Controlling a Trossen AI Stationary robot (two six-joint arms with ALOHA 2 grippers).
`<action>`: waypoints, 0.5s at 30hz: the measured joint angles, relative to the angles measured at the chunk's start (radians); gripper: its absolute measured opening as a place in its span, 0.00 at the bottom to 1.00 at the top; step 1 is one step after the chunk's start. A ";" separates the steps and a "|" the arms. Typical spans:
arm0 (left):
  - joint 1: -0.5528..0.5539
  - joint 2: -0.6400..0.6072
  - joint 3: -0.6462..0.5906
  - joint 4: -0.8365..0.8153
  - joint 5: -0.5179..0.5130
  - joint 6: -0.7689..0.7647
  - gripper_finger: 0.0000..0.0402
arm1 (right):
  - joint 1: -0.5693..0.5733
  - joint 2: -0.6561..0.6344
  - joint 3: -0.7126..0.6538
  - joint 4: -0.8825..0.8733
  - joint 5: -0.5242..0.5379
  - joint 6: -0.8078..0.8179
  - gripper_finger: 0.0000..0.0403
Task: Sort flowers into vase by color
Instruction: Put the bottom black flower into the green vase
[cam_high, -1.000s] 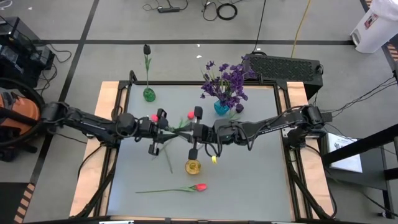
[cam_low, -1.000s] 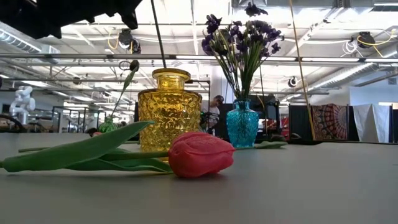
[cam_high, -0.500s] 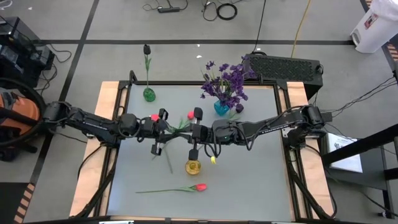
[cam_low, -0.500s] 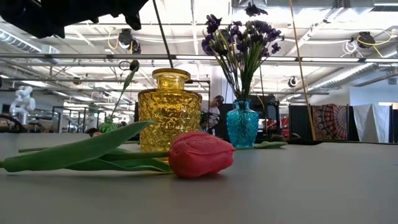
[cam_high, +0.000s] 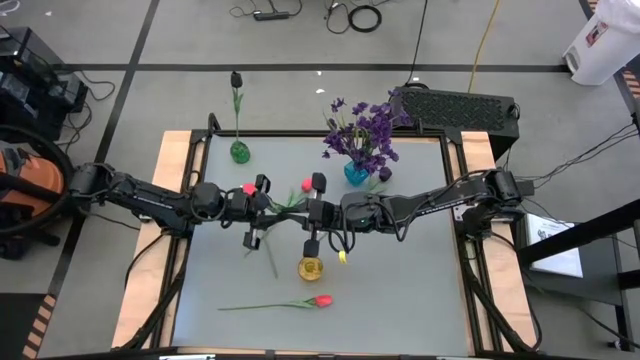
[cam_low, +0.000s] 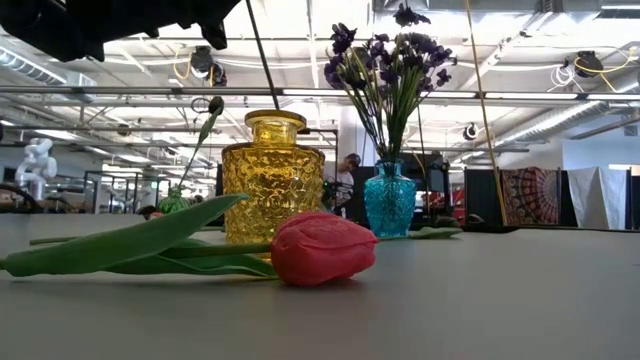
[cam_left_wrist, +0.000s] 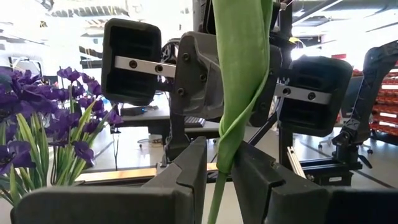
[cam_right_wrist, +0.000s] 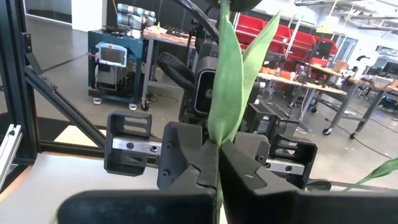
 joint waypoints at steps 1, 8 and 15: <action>0.000 0.000 0.000 0.000 0.000 0.000 0.19 | 0.000 0.000 0.000 0.000 0.000 0.000 0.00; 0.000 0.000 0.000 -0.008 0.000 -0.002 0.06 | 0.000 -0.001 0.000 -0.027 0.003 0.000 0.00; 0.000 0.000 0.000 -0.005 0.000 -0.002 0.03 | 0.000 -0.002 0.002 -0.044 0.003 -0.003 0.10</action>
